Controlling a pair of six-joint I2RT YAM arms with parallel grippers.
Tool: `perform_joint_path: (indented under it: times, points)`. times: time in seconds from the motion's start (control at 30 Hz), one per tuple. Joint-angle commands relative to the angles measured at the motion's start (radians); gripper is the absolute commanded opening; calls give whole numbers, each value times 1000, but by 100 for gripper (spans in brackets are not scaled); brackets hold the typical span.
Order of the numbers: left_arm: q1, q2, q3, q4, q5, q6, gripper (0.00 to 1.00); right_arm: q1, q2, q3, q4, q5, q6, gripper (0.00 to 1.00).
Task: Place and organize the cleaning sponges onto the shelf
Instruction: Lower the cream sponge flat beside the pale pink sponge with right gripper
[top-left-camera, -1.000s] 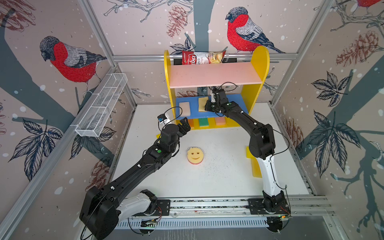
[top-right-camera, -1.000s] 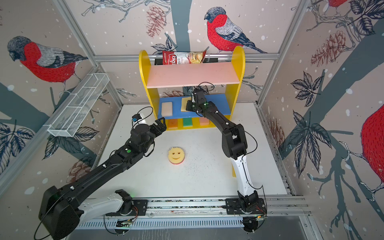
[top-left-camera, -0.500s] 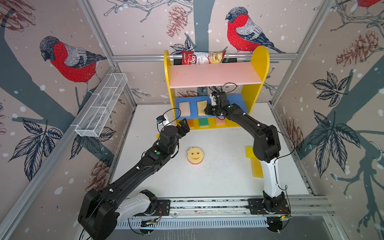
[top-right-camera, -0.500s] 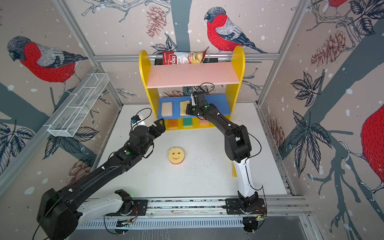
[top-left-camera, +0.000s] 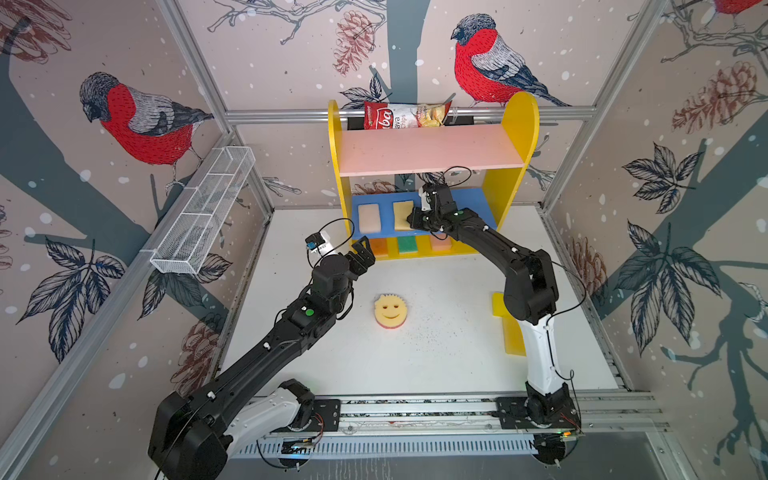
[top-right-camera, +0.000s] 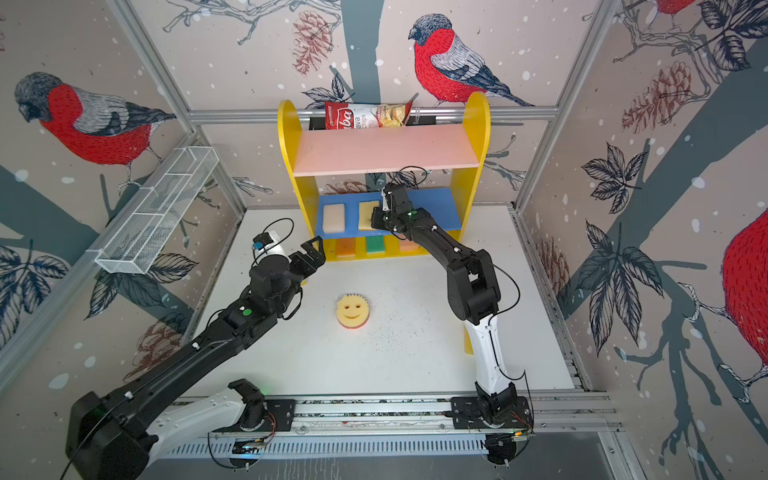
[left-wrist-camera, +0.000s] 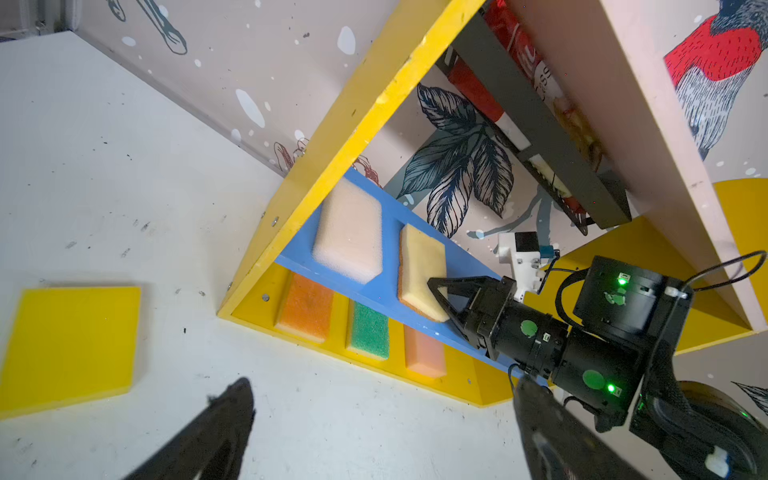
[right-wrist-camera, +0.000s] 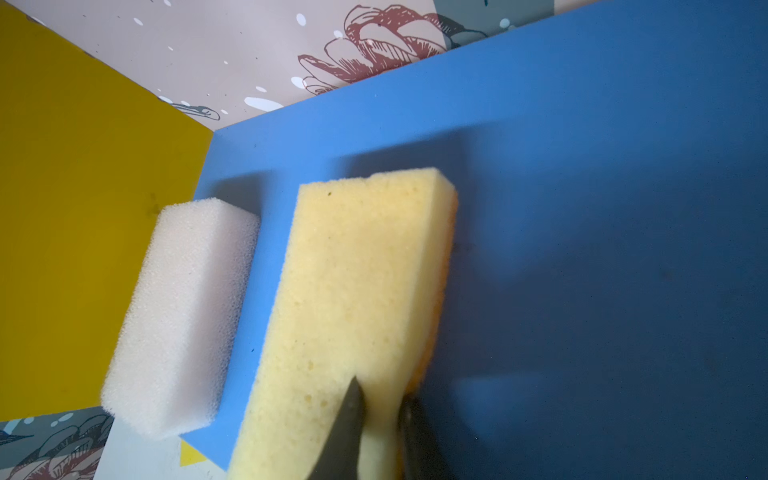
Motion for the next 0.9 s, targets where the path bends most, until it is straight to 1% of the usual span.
perform_joint_path:
  times: [0.0,0.17,0.3,0.43,0.63,0.7,0.77,0.87]
  points:
    - [2,-22,-11,-2,-39,6,96,-2,9,0,-56,42,-16,26]
    - [2,-22,-9,-6,-39,8,96,-9,13,2,-56,54,-16,34]
    - [3,-16,-8,-4,-34,7,96,-18,10,3,-56,68,-12,43]
    - [2,-7,-8,1,-30,5,96,-24,7,8,-57,72,-11,48]
    - [2,3,-7,5,-24,3,96,-32,5,16,-57,59,-18,50]
    - [2,6,-8,6,-24,2,96,-30,6,17,-58,53,-25,47]
    - [2,7,-7,6,-23,1,96,-29,5,16,-61,53,-33,47]
    - [2,9,-6,5,-22,0,96,-26,6,9,-69,60,-48,49]
